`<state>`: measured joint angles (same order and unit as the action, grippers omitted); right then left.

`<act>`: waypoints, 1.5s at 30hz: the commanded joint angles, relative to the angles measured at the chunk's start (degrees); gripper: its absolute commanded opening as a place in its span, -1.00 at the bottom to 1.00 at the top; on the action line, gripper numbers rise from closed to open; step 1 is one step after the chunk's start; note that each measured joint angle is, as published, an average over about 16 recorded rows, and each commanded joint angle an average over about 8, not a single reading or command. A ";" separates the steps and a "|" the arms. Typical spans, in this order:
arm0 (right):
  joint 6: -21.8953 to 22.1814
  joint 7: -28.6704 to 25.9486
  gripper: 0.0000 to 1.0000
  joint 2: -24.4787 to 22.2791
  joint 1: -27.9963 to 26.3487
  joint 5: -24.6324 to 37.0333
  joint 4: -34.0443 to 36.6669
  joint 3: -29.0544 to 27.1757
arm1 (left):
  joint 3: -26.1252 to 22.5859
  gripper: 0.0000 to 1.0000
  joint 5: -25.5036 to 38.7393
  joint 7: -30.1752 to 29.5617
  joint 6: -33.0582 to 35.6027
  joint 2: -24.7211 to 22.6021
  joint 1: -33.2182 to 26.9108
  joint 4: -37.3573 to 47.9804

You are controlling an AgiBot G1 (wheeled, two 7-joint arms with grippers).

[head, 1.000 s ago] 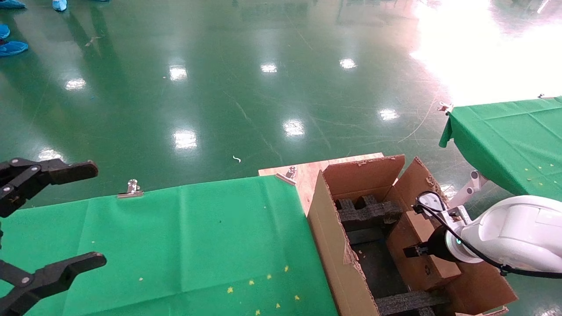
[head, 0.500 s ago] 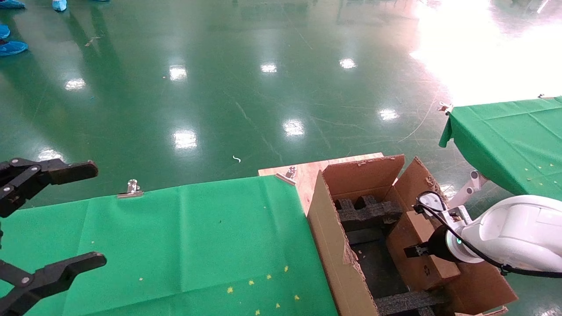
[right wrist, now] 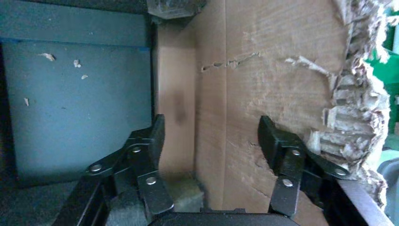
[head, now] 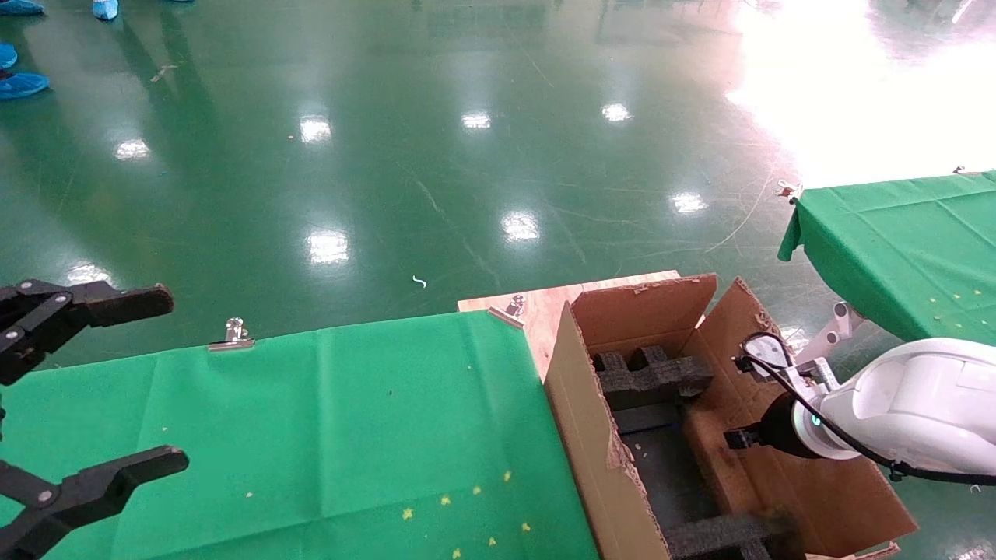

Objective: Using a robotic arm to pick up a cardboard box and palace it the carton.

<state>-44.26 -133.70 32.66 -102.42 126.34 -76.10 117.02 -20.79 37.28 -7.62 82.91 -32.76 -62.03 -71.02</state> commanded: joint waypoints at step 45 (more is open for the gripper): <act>4.24 32.96 1.00 -0.78 -20.02 -40.81 -2.19 -16.43 | 0.00 1.00 -0.03 0.01 -0.01 0.01 0.01 0.01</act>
<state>-40.90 -99.08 31.87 -121.61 84.41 -78.22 99.11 -20.79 37.25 -7.62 82.90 -32.75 -62.02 -71.01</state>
